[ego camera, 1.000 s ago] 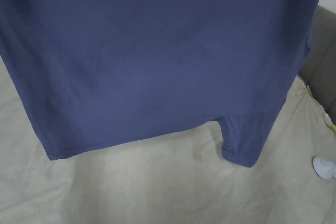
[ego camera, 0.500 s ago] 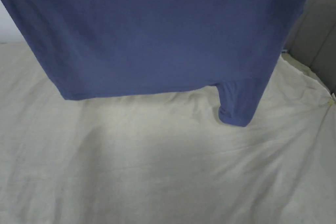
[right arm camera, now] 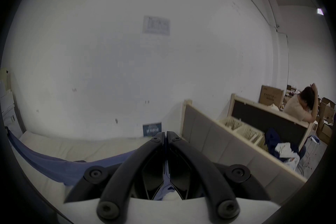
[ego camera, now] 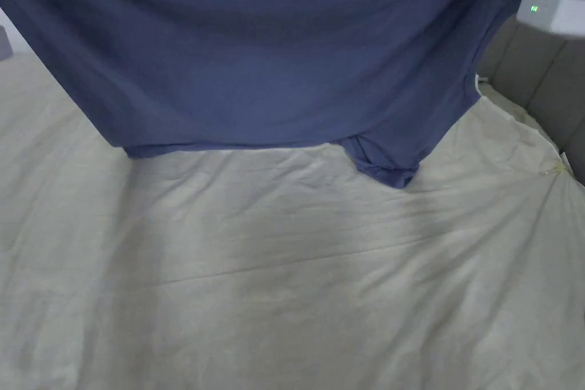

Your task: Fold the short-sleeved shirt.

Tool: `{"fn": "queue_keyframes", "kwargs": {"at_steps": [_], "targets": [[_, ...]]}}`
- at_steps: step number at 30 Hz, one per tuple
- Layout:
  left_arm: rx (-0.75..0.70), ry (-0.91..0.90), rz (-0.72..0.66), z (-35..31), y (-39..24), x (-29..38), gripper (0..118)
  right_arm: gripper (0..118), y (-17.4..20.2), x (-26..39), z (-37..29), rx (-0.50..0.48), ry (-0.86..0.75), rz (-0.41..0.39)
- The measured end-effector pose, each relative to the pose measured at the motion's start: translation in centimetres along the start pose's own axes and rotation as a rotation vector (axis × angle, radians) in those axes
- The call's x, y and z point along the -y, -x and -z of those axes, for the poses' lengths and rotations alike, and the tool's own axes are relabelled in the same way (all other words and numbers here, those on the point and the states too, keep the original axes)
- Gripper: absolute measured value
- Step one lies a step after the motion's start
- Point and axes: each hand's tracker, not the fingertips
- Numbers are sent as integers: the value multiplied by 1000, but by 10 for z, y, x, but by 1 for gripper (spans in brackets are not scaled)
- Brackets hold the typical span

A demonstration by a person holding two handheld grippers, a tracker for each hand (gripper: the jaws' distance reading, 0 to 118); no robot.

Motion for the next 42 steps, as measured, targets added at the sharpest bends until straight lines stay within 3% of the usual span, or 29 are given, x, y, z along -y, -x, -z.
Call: {"fn": "queue_keyframes", "kwargs": {"at_steps": [5,8,12,17,19,24,29,33,40,42], "targets": [[26,131,76,0,0,72,0,1,-5,90,1,17,144,-58],[51,226,74,-6,3,121,0,1,-9,147,-13,-10,251,-22],[64,327,69,-26,12,186,0,1,-16,220,-33,-5,367,-70],[75,440,39,-65,34,259,0,1,-38,293,-53,-29,488,-52],[67,476,106,-89,40,285,0,1,-45,319,-70,-22,531,-115],[98,513,86,-140,59,329,0,1,-71,353,-104,-49,547,-90],[84,534,63,-182,90,361,0,1,-108,368,-143,-102,558,-143],[101,513,45,-221,112,379,0,1,-140,381,-181,-146,566,-132],[138,472,112,-280,127,414,0,1,-176,415,-247,-194,585,-127],[133,461,133,-292,129,428,0,1,-185,428,-263,-188,590,-91]]}}
